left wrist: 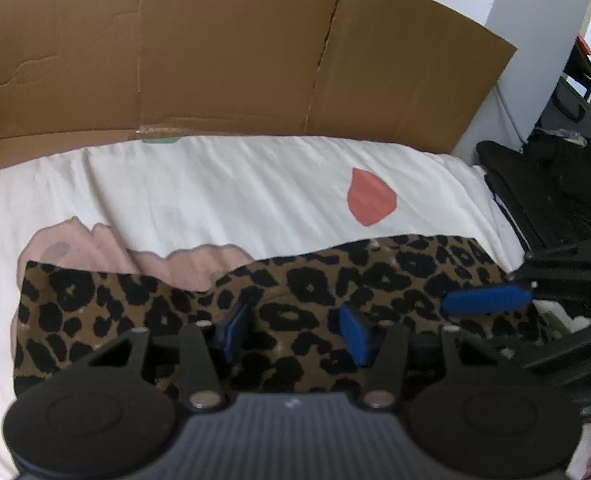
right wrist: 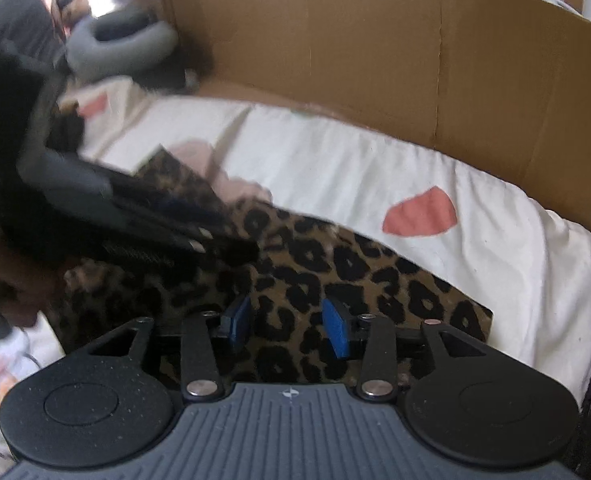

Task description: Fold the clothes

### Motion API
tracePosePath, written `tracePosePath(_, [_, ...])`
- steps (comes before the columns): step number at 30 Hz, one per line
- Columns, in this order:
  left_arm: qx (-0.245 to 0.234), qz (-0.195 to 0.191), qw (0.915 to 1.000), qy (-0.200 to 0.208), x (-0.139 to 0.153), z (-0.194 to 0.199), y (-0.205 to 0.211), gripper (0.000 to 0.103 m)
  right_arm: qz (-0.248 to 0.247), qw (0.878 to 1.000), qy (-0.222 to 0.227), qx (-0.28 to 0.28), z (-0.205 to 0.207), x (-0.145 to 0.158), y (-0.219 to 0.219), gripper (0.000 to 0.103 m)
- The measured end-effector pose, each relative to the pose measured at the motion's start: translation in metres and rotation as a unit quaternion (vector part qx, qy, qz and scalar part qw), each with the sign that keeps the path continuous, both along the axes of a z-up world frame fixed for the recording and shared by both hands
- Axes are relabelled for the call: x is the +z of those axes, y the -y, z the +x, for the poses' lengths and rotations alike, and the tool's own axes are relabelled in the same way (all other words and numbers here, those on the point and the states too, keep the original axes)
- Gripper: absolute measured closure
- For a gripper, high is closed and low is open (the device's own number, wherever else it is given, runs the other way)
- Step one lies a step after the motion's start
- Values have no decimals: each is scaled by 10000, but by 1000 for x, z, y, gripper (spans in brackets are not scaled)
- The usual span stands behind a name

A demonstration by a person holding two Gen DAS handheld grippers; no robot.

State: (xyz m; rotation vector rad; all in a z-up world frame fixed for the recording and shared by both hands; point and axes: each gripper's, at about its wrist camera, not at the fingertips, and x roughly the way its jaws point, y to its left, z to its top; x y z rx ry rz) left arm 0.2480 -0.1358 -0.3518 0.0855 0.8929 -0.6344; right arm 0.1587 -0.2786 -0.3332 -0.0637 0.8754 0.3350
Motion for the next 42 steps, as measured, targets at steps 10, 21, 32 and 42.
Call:
tracePosePath(10, [-54,50,10000,-64,5,3,1,49,-60,9960,-303,-833,-2,-18,59,56])
tracePosePath(21, [-277,-259,9992,-83,36,-32,-9,62,556,9930,-71,-1044,-27,15,70,57])
tracePosePath(32, [-792,303,9960,282,12,-51,12,63,260,9989,-277,-290,-36,-1,15,57])
tracePosePath(42, [-454,219,9987,93,25,-49,-6,88,3,9975,-270,-660,-30,3,31,57])
